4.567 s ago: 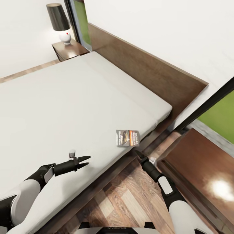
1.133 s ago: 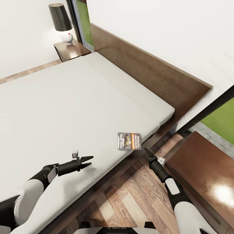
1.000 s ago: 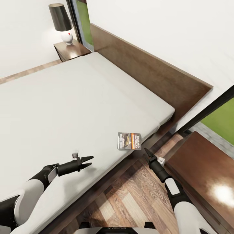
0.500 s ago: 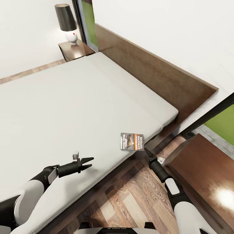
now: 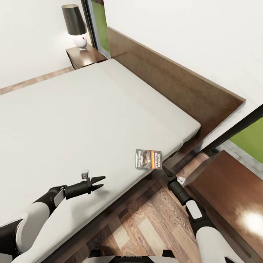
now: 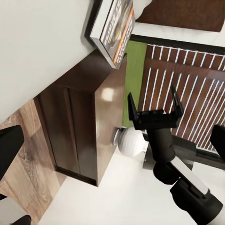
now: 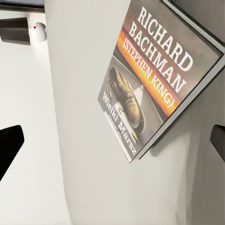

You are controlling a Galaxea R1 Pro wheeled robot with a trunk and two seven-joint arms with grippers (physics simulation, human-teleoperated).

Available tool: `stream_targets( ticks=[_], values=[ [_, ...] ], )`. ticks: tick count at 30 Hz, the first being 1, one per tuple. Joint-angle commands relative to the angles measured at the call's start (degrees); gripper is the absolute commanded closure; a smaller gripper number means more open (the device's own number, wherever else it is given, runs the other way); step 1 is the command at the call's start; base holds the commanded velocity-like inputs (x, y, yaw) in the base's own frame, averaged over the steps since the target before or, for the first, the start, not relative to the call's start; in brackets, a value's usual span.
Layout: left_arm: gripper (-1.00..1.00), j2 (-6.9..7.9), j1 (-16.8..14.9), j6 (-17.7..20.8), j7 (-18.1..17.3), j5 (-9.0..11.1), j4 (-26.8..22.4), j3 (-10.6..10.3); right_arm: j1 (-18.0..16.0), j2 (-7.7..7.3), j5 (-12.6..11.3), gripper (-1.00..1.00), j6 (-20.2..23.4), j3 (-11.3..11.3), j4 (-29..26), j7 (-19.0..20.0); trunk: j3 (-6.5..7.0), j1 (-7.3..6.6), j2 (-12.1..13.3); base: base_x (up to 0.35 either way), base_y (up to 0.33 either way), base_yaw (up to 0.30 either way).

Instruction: In the bedroom, move the book from the bed onto either nightstand, and place the two sandals side by side next to the bed.

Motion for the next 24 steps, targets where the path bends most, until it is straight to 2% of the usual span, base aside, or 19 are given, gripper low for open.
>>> stream_targets(
  ticks=[1, 5, 14, 24],
  values=[
    [-1.00, -0.10, -0.02, 0.05, -0.08, 0.21, 0.10, -0.12, -0.04, 0.06, -0.16, -1.00, 0.50, -0.32, -0.03, 0.14, -0.03, 0.00, -0.02, 0.000, 0.000, 0.000],
    [-1.00, -0.34, -0.02, -2.55, 0.03, 0.25, 0.24, -0.12, -0.04, 0.05, -0.17, -1.00, 0.49, -0.32, -0.10, 0.16, -0.03, 0.00, -0.02, 0.000, 0.000, 0.000],
    [-1.00, -0.42, -0.02, -3.04, 0.01, 0.18, 0.26, -0.15, -0.04, 0.05, -0.17, -1.00, 0.49, -0.33, -0.19, 0.18, -0.03, 0.00, -0.02, 0.000, 0.000, 0.000],
    [-1.00, -0.43, -0.02, -3.14, 0.03, 0.17, 0.27, -0.22, -0.04, 0.05, -0.17, -1.00, 0.49, -0.33, -0.29, 0.19, -0.03, 0.00, -0.02, 0.084, -0.045, 0.000]
  ],
)
